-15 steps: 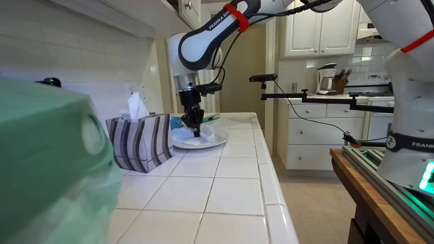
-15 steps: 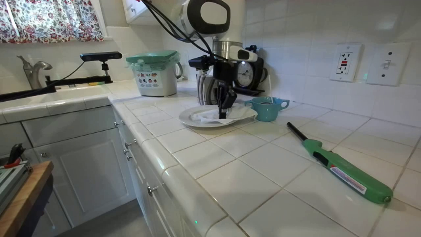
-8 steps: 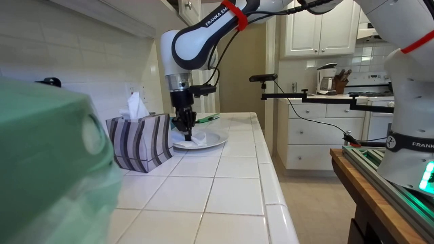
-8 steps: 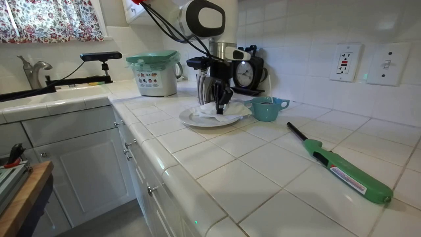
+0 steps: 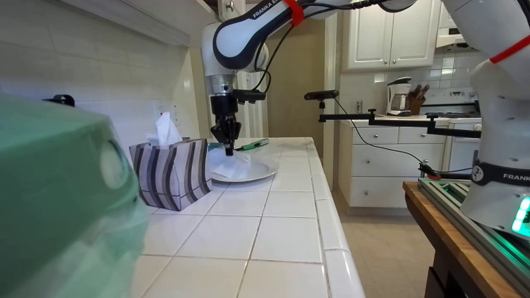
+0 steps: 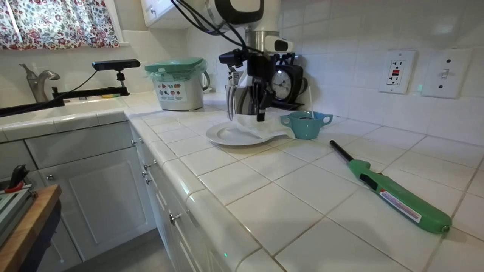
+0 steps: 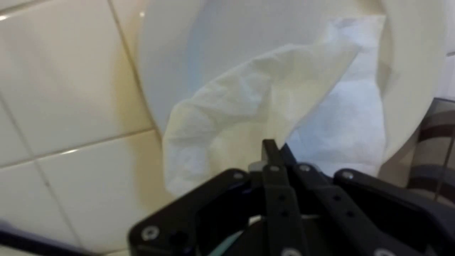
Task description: Wipe the plate using the tissue
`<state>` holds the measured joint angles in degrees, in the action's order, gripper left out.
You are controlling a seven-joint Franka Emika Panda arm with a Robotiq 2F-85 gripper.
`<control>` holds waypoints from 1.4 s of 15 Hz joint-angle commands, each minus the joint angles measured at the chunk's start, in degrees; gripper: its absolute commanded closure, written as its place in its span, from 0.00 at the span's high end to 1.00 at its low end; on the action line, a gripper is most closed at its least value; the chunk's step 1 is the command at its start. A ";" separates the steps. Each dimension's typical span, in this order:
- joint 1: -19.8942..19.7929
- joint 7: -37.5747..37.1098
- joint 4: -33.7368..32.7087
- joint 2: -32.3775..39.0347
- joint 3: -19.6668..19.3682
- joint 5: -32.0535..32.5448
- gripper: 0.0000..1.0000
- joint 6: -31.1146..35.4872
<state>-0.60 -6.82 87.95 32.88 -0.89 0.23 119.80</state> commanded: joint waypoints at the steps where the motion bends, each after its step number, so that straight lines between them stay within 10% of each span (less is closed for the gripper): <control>1: -2.21 -0.37 0.47 -3.36 -1.02 -2.59 0.00 -2.47; 21: -3.08 -18.21 -0.30 3.28 -11.27 3.89 0.00 4.20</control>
<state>-4.49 -22.36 88.22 34.69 -11.24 2.81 123.31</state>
